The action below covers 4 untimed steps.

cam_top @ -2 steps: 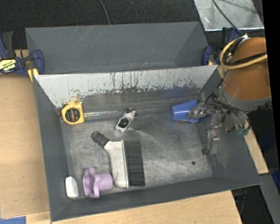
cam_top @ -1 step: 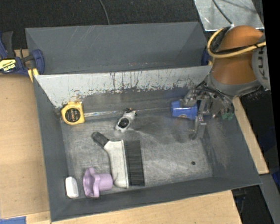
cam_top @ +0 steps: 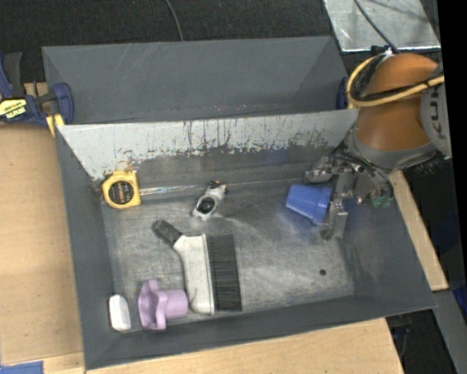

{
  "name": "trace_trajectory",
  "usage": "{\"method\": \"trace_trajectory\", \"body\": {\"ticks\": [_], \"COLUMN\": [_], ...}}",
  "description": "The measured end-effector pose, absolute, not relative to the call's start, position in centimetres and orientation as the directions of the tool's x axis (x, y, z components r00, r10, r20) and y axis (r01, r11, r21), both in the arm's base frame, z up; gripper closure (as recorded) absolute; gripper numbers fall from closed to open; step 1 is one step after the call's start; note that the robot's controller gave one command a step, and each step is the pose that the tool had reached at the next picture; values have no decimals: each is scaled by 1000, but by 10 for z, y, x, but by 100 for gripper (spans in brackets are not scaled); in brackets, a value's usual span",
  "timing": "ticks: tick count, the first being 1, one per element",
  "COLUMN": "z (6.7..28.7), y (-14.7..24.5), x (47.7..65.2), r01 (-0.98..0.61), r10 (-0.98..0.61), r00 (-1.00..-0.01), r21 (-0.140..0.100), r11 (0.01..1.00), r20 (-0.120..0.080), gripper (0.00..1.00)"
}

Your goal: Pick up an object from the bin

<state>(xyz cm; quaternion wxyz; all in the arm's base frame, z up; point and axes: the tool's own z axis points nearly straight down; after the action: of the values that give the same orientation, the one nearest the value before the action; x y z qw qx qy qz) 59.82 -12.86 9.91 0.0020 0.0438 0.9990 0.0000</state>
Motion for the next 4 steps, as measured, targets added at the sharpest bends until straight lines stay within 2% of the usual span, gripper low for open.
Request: {"method": "trace_trajectory", "body": {"ticks": [1, 2, 3, 4], "z": [102, 76, 74, 74], "y": [-155, -109, -129, -129], "x": [630, 609, 629, 629], "r01": [67, 401, 226, 225], "r10": [67, 401, 226, 225], "r00": [-998, -916, -974, -974], "r21": [-2, 1, 27, 26], "r11": [998, 916, 974, 974], "r20": [-9, -4, 7, 6], "gripper": [0, 0, 100, 100]}}
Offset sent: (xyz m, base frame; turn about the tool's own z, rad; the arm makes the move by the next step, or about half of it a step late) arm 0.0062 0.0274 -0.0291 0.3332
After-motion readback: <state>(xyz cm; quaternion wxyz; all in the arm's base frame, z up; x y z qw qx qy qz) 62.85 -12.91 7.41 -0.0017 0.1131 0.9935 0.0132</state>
